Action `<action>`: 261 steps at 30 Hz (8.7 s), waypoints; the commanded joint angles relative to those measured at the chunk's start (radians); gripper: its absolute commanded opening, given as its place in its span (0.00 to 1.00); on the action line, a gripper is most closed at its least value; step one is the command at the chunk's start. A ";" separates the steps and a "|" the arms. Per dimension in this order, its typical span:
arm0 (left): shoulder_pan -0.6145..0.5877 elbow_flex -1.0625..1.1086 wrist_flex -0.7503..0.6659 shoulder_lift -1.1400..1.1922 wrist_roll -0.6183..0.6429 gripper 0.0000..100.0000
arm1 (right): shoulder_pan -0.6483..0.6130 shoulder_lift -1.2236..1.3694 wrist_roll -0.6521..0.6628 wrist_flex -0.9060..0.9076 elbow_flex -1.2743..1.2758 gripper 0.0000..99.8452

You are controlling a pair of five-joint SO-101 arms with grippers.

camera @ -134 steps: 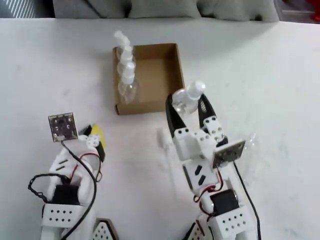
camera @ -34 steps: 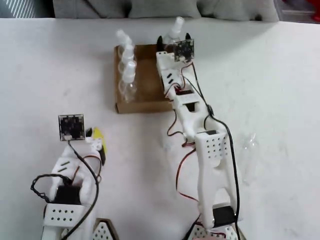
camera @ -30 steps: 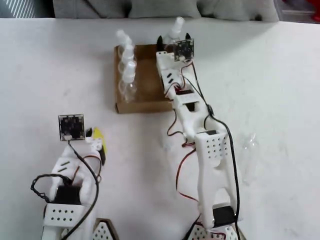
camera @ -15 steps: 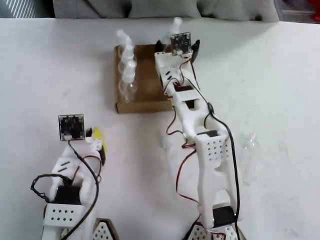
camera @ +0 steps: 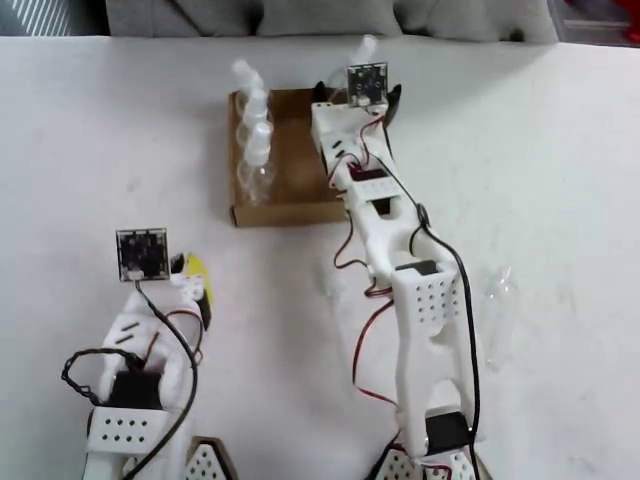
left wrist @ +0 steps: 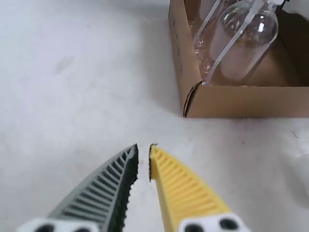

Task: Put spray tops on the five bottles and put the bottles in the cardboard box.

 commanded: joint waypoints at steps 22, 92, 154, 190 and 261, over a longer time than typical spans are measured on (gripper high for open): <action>-0.002 -0.005 -0.029 -0.008 -0.006 0.07 | -0.027 -0.128 0.049 0.280 -0.078 0.54; -0.002 -0.005 -0.021 -0.005 -0.006 0.07 | 0.588 -1.115 0.331 1.945 0.127 0.18; 0.035 -0.005 -0.003 -0.005 -0.006 0.07 | 0.645 -0.987 0.195 1.508 0.663 0.19; 0.035 -0.005 -0.008 -0.005 -0.006 0.07 | 0.602 -0.766 0.101 1.572 0.534 0.26; 0.096 -0.005 0.011 -0.007 0.005 0.07 | 0.460 -1.218 -0.008 1.153 1.105 0.02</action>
